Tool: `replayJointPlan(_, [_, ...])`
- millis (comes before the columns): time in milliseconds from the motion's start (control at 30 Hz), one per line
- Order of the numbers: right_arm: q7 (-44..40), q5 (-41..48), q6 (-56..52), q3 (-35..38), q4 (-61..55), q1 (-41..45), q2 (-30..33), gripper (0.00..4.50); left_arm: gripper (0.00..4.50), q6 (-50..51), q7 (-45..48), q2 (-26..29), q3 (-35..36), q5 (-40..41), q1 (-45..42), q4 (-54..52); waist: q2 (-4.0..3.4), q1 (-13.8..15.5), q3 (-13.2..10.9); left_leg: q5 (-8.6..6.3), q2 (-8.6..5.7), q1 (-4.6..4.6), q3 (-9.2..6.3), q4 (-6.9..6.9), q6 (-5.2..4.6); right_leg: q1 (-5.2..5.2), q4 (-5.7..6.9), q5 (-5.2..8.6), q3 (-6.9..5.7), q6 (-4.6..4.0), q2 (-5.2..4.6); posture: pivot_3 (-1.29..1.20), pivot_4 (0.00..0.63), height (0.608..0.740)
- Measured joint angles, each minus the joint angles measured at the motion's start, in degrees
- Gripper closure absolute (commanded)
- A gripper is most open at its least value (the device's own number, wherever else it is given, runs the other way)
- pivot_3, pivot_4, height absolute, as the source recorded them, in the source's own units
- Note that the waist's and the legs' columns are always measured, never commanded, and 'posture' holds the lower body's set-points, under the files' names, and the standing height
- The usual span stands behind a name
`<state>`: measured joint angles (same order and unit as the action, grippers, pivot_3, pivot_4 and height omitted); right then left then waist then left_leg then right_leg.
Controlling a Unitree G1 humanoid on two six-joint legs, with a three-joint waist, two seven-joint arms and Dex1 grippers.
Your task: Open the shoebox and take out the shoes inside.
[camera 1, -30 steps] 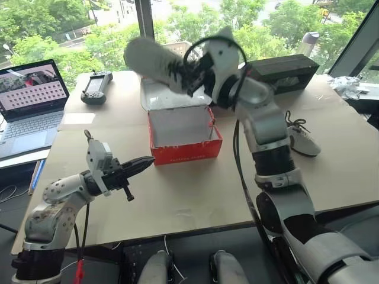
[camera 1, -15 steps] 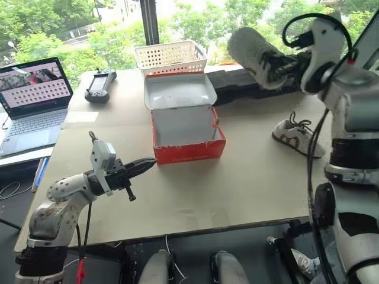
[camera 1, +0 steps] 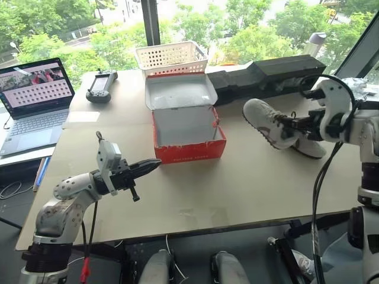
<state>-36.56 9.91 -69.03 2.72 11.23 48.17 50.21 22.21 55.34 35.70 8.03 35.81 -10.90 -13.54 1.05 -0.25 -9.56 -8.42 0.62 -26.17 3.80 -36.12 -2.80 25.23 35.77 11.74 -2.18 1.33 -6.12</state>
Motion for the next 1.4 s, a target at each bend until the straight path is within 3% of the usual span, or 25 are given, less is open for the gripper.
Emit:
replayJointPlan(567, [1.36,-8.9,20.01,-7.66,19.75,0.89,0.07,4.47,4.5,-0.16,-0.37,-0.15,-0.07,0.0,0.47,-0.08,0.0,-0.13,0.0,-0.01,0.03,0.01,0.02,-0.19,-0.03,-0.11,0.0,-0.07,0.06,0.18,0.08,0.0,0.15,0.732])
replayJointPlan(867, [0.37,-9.27,20.65,-7.66,21.0,1.0,-2.23,1.62,4.5,-0.16,-0.64,-0.05,-0.06,-0.01,0.62,-0.13,0.0,-0.51,0.0,0.0,0.04,0.01,0.04,-0.19,-0.03,-0.1,0.03,-0.19,0.08,0.24,0.1,0.0,0.15,0.732])
replayJointPlan(1400, [-3.26,-7.25,15.8,-5.87,12.89,8.78,-0.76,1.62,4.5,-0.17,-0.61,-0.02,-0.06,-0.2,0.61,-0.11,-0.03,-0.44,-0.01,-0.02,0.05,0.0,0.05,-0.18,-0.03,-0.05,0.03,-0.2,0.08,0.23,0.08,0.0,0.15,0.732])
